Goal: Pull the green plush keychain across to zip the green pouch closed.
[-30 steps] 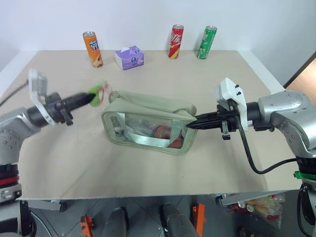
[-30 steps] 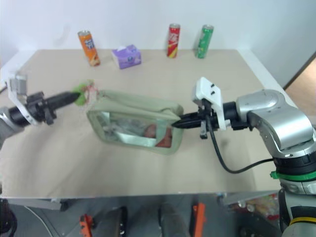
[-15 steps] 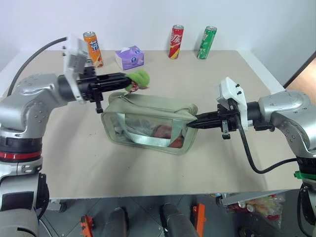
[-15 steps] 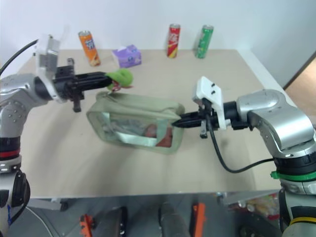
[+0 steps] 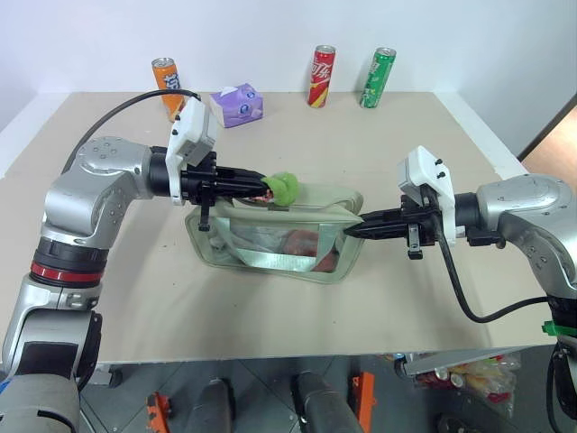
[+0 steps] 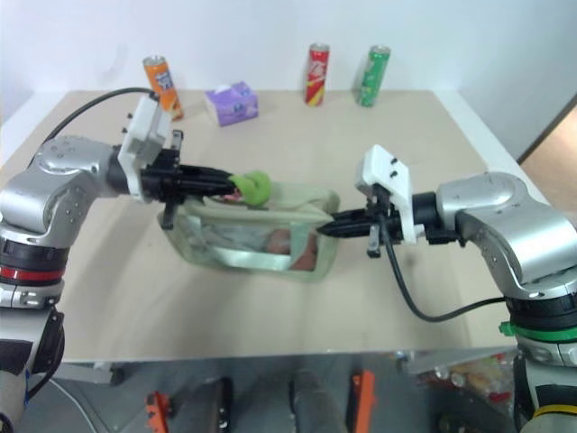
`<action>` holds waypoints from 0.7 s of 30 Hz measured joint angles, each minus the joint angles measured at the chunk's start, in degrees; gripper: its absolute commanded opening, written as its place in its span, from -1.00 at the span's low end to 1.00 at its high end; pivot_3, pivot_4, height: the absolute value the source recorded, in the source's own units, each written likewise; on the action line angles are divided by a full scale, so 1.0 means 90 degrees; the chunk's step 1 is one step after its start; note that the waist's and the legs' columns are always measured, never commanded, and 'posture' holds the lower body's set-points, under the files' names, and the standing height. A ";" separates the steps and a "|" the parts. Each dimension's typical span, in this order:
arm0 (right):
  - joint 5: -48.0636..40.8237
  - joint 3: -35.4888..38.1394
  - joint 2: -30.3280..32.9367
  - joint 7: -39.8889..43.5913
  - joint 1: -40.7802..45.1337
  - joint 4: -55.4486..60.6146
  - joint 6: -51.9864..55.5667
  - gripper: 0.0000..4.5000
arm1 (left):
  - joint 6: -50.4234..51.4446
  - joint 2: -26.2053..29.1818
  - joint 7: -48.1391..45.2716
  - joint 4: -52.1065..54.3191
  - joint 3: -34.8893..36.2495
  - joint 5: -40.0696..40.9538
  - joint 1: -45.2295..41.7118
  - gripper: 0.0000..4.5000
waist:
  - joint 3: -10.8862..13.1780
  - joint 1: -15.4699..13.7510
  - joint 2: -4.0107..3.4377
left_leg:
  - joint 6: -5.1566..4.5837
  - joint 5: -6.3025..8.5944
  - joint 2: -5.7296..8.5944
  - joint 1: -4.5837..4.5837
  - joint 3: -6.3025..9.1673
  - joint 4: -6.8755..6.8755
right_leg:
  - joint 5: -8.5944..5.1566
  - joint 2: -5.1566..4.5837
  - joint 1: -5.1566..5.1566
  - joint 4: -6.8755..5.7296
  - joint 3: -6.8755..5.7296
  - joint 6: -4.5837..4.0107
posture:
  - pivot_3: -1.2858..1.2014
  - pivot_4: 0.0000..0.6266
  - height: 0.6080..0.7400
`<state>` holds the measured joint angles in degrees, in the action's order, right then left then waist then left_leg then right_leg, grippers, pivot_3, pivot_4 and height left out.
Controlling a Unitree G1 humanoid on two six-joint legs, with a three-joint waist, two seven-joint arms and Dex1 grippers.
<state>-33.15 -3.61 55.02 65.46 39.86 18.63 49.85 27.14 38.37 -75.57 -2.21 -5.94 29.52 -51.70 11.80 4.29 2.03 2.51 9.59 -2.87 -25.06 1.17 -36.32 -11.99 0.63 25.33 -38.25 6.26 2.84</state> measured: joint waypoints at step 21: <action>-0.0043 0.0004 0.0010 -0.0053 0.0006 0.0001 -0.0001 -1.00 | 0.0363 -0.0862 0.0631 -0.0185 0.0546 0.0340 -0.0464 -0.85 | 0.0000 0.0006 -0.0001 | -0.0001 0.0000 0.0001 -0.0001 0.0001 -0.0004 | 0.0015 0.0001 -0.0002 0.0000 0.0002 0.0025 | 0.03 -0.52 1.00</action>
<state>-33.54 -3.58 55.11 64.99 39.92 18.64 49.84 30.41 30.62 -69.89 -3.88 -1.04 32.59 -55.88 11.80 4.34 2.02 2.50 9.58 -2.86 -25.07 1.18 -36.35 -11.85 0.64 25.32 -38.25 6.28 3.07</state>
